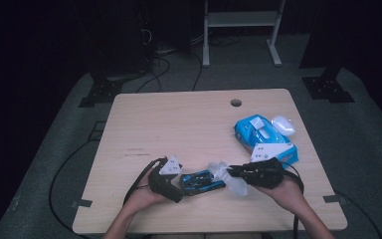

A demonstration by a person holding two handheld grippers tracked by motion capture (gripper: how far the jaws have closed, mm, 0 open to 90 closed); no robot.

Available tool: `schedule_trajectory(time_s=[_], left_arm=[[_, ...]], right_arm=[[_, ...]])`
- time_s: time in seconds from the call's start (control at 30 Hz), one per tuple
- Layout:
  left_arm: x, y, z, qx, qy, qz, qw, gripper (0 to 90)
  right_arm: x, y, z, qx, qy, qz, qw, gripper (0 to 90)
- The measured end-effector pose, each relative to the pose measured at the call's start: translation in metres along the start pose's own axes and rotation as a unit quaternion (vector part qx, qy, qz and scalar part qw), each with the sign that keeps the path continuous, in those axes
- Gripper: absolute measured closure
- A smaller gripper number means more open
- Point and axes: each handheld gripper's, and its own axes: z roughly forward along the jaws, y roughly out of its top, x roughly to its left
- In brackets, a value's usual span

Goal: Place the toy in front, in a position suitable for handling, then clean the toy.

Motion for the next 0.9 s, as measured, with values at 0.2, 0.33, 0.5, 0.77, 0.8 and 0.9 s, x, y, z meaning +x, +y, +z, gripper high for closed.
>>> schedule_trajectory(time_s=[0.2, 0.33, 0.5, 0.77, 0.8, 0.9], left_arm=[[-0.003, 0.001, 0.001, -0.001, -0.003, 0.002, 1.0000, 8.9], [-0.003, 0.000, 0.005, 0.005, -0.006, -0.001, 1.0000, 8.8], [0.000, -0.002, 0.007, 0.009, -0.011, -0.007, 0.9999, 8.9], [0.001, -0.003, 0.011, 0.016, -0.015, -0.008, 0.9997, 8.9], [0.002, -0.002, 0.011, 0.016, -0.017, -0.009, 0.9997, 9.0], [0.002, -0.003, 0.012, 0.017, -0.021, -0.012, 0.9996, 9.1]], right_arm=[[0.000, -0.008, 0.021, 0.044, 0.022, -0.001, 0.9988, 85.2], [-0.010, -0.010, 0.043, 0.081, 0.040, 0.009, 0.9959, 84.4], [-0.020, -0.012, 0.073, 0.122, 0.054, 0.000, 0.9911, 77.7], [-0.025, -0.010, 0.097, 0.113, 0.041, -0.036, 0.9921, 48.3], [-0.026, -0.011, 0.100, 0.112, 0.042, -0.033, 0.9922, 48.3], [-0.030, -0.012, 0.109, 0.103, 0.049, -0.013, 0.9934, 50.4]])
